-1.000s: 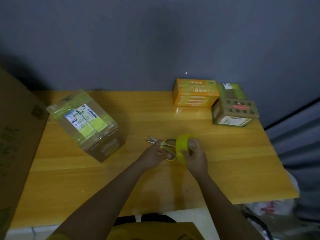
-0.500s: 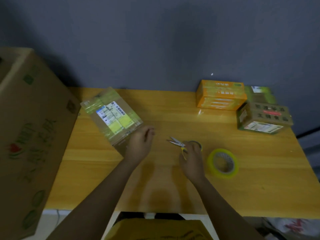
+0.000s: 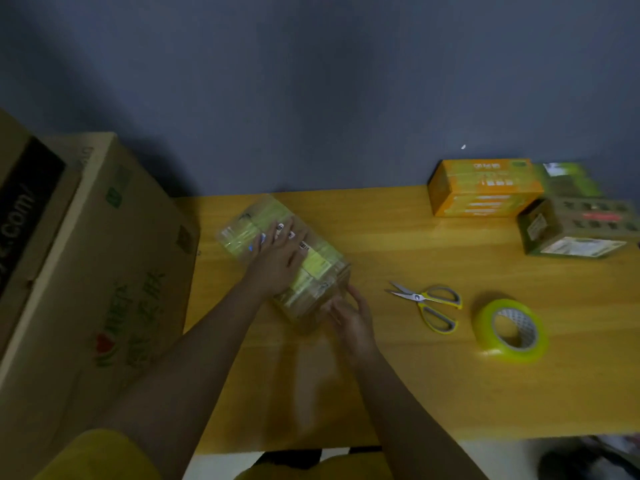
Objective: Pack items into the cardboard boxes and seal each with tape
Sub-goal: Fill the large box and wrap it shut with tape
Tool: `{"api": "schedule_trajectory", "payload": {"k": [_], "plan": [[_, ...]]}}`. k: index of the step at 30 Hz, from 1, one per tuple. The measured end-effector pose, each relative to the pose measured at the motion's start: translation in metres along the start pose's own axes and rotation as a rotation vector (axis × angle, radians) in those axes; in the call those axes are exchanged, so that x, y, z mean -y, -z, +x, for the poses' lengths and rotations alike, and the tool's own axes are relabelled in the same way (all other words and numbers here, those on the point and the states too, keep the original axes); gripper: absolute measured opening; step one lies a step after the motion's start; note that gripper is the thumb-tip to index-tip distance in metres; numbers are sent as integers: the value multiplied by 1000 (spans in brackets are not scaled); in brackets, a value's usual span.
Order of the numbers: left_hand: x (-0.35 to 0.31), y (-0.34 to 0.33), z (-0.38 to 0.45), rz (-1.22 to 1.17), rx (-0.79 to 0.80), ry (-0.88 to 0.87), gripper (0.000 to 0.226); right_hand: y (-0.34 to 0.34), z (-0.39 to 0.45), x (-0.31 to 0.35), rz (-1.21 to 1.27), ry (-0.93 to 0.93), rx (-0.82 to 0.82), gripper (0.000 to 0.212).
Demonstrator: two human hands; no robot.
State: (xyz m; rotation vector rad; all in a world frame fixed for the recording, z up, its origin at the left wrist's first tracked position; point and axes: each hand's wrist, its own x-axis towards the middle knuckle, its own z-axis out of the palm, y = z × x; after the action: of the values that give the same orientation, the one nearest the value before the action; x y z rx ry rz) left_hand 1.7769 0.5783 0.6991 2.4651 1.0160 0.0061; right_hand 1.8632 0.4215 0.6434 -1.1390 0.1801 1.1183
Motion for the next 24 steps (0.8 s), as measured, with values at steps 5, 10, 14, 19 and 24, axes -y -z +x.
{"api": "schedule_trajectory", "payload": {"k": [5,10,14,19,24], "plan": [[7,-9,2,114,20,-9,53,2,1,-17,-64,199,-163,39],[2,-9,-2,83,61,101,53,-17,12,-18,-56,184,-229,38],[-13,-13,-14,73,78,308,57,-12,21,-1,-485,284,-421,65],[-17,-12,-12,35,73,361,57,-49,-10,-3,-504,555,-183,50],[-17,-3,-8,-28,93,359,55,-45,-3,-12,-621,408,-6,54]]}}
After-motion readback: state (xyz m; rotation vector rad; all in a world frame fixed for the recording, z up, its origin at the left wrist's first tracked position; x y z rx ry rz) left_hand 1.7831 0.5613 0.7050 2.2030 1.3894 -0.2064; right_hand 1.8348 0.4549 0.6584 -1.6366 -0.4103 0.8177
